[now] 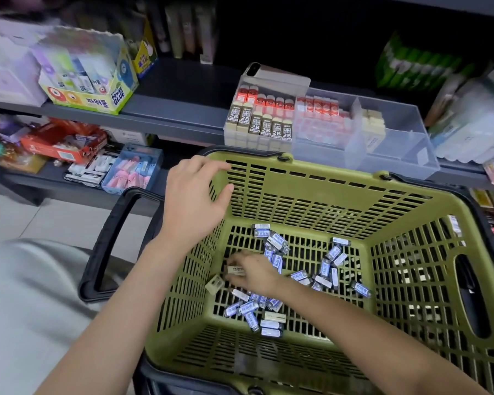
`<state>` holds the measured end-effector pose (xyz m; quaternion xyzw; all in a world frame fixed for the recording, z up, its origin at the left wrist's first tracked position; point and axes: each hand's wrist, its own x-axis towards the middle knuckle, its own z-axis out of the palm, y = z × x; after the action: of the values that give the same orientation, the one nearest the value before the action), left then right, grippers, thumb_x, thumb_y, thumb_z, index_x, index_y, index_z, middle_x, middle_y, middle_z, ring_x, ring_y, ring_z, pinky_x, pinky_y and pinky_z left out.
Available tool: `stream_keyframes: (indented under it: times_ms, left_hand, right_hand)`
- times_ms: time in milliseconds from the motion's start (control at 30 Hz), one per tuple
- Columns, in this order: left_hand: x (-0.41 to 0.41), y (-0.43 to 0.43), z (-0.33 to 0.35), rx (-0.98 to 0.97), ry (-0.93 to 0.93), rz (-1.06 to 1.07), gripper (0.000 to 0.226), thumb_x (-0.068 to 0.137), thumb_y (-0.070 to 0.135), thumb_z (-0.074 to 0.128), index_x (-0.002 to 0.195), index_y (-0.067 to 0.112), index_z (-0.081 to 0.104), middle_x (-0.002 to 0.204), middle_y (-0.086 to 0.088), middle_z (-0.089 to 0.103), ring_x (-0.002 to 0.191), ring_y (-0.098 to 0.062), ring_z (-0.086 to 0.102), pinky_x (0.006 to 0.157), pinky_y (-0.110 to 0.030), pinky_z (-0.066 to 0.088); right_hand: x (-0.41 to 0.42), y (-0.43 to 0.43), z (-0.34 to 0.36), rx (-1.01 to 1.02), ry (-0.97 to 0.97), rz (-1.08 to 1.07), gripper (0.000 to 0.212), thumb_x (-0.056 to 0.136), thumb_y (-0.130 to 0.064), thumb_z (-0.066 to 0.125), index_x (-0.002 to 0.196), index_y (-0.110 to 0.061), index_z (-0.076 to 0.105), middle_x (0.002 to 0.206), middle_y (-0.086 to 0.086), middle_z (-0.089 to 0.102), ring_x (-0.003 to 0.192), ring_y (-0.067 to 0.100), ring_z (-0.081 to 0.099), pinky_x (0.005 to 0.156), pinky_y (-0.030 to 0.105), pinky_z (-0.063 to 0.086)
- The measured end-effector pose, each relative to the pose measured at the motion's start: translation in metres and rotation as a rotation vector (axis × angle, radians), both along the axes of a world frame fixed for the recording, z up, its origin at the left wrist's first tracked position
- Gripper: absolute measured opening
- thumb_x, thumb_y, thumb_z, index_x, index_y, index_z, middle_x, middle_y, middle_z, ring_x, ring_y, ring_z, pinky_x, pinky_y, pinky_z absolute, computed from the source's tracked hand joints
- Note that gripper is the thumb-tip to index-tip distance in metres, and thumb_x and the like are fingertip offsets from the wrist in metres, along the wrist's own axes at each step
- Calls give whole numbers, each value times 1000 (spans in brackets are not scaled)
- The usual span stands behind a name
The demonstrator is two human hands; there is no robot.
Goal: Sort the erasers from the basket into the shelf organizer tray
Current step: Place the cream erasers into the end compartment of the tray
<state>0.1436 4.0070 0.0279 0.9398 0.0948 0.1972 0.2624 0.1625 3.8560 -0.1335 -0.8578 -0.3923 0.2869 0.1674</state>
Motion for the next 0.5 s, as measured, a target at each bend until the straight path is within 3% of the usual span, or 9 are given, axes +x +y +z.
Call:
stream_keyframes:
  times_ms: [133,233,300,433,500]
  left_hand:
    - [0,0,1,-8,-3,5,28,82,18,68,110,13,67,108,-6,62,107,-27,53,94,-36,31]
    - [0,0,0,5,2,6,27,82,19,68,109,14,68,108,-6,62,108,-27,53,94,-34,30]
    - [0,0,-1,13,0,5,26,83,20,68,108,15,68,107,-5,62,107,-26,53,93,-32,28]
    - [1,0,-2,48,-1,-5,25,83,22,67,107,15,68,106,-4,63,106,-25,54,94,-33,28]
    - [1,1,-2,53,-8,-7,25,83,22,67,107,15,68,106,-4,63,106,-25,54,94,-33,28]
  right_hand:
    - [-6,-8,3,18,104,20,47,90,-45,51,133,-26,46,111,4,59,101,21,58,78,26,43]
    - [-18,3,-1,-58,55,88,58,86,-50,56,137,-25,42,100,7,65,95,26,61,68,27,40]
    - [-25,15,-5,-88,-36,83,56,84,-48,59,130,-18,49,109,9,65,98,27,62,70,31,46]
    - [-37,32,-5,-127,-123,20,44,79,-43,66,111,-14,58,100,3,66,85,22,63,58,26,47]
    - [-36,32,-3,-109,-91,-21,42,75,-40,71,106,-14,59,108,2,61,90,22,62,66,30,52]
